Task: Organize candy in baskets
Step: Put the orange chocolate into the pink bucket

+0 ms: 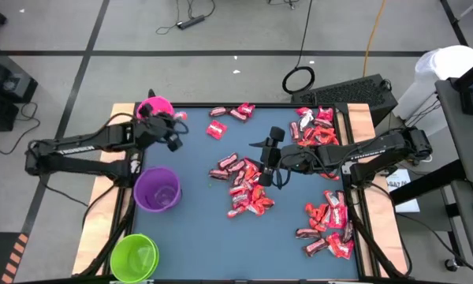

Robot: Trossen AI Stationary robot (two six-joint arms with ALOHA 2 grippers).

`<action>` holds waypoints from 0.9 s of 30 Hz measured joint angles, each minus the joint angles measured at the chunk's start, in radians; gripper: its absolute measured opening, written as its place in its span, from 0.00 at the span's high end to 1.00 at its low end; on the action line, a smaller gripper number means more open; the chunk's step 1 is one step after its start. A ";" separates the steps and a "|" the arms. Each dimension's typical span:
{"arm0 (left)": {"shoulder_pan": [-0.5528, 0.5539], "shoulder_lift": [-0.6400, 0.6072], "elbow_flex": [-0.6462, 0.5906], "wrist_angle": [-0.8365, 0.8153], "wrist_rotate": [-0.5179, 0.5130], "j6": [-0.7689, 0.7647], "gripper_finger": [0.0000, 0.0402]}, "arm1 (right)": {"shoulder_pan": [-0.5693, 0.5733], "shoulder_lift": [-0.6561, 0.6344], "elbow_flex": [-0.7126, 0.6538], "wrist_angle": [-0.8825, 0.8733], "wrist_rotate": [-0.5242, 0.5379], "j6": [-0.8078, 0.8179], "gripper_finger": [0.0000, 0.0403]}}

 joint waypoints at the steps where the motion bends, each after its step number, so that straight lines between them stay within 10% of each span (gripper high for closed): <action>1: 0.027 -0.007 -0.008 -0.001 -0.005 0.011 0.81 | 0.000 0.000 0.000 0.000 0.000 0.000 0.48; 27: 0.496 0.002 -0.111 0.013 -0.011 0.067 0.77 | 0.000 0.000 0.000 0.000 0.000 0.000 0.48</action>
